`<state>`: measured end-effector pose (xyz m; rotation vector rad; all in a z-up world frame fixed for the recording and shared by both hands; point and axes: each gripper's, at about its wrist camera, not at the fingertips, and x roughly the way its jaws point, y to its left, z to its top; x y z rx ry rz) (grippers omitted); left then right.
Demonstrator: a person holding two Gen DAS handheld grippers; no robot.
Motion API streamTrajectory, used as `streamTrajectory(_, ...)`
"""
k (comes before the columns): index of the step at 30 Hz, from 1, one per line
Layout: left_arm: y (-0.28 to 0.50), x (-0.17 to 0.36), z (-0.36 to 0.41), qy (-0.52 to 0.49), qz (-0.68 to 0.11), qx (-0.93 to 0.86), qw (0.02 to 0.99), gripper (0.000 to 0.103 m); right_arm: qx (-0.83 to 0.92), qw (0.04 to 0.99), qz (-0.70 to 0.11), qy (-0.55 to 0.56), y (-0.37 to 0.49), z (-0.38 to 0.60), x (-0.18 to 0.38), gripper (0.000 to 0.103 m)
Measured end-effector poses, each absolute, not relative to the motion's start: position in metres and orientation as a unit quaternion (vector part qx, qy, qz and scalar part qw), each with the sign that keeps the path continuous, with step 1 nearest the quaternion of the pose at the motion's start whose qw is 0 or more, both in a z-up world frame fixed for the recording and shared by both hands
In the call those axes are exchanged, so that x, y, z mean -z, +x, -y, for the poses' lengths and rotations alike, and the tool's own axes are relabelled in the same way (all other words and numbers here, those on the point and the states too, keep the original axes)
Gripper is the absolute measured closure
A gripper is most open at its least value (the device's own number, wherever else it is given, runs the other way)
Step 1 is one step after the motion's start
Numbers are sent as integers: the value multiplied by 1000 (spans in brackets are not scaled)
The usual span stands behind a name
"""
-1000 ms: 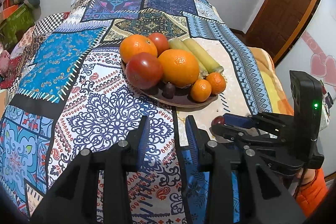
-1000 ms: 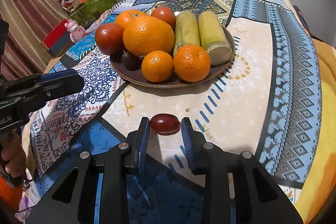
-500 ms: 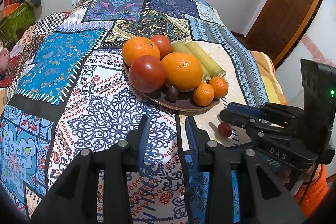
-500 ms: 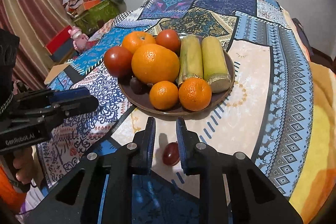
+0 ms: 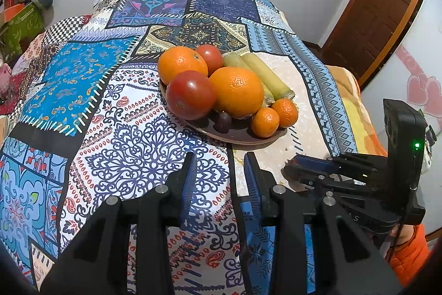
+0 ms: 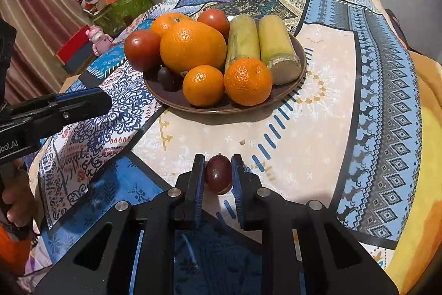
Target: Organize fruits
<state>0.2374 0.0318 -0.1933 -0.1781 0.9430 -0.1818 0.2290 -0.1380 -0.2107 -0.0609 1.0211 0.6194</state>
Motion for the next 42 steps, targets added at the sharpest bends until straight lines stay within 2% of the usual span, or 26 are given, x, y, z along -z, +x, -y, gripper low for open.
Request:
streamTrajectory(10, 237, 174, -28, -69, -423, 80, 900, 68, -297, 861, -413, -22, 243, 132, 164, 86)
streamTrajectory(20, 241, 166, -33, -74, -407, 73, 907, 68, -282, 866, -409, -50, 271, 112, 173, 85)
streamTrajectory(25, 238, 159, -37, -76, -397, 60, 913, 68, -284, 870, -403, -22, 266, 127, 159, 76)
streamTrajectory(27, 234, 152, -36, -76, -388, 56, 917, 68, -283, 877, -388, -16, 259, 135, 145, 75)
streamTrajectory(32, 211, 115, -32, -72, -342, 50, 936, 68, -283, 897, -338, 1, 233, 154, 99, 75)
streamTrajectory(34, 197, 96, -29, -70, -316, 52, 945, 68, -283, 906, -316, 2, 216, 161, 79, 71)
streamTrajectory(42, 127, 23, -14, -39, -211, 47, 976, 68, -285, 933, -222, 6, 135, 177, 9, 68)
